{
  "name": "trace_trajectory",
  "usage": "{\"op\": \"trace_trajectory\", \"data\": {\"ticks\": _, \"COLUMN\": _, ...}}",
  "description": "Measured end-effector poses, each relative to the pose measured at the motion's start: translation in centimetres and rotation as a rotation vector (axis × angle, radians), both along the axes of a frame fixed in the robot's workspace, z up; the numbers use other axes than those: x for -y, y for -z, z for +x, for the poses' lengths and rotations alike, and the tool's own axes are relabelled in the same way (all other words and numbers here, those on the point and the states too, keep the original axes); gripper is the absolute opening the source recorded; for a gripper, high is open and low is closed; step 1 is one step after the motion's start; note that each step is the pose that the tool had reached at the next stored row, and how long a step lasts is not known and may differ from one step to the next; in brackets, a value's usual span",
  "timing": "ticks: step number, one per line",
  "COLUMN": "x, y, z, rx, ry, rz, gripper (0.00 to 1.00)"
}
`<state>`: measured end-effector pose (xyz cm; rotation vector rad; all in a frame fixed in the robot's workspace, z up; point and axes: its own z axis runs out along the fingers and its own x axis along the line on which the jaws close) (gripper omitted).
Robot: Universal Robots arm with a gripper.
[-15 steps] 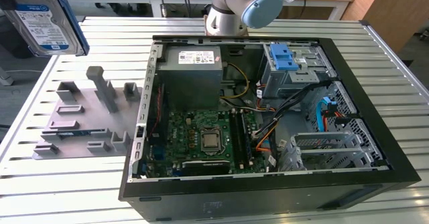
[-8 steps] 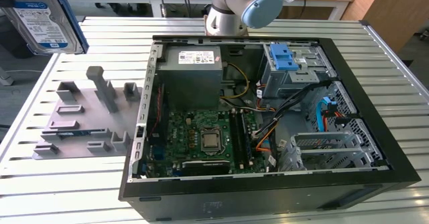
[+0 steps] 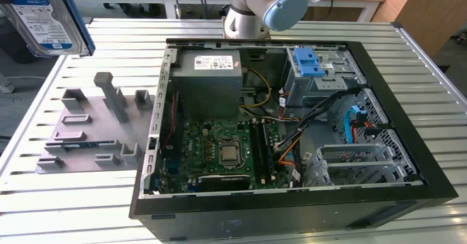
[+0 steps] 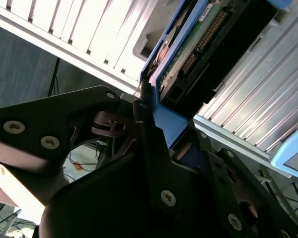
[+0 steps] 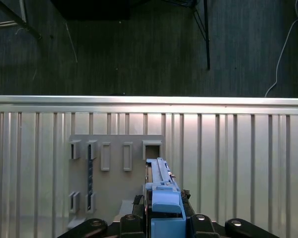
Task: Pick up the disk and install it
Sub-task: 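Pick up the disk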
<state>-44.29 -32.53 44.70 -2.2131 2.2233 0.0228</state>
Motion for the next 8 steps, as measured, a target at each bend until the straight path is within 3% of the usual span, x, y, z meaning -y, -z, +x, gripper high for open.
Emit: {"op": "trace_trajectory", "data": {"ticks": 8, "x": 0.0, "y": -0.8, "z": 0.0, "rx": 0.0004, "ry": 0.0, "rz": 0.0, "gripper": 0.36}}
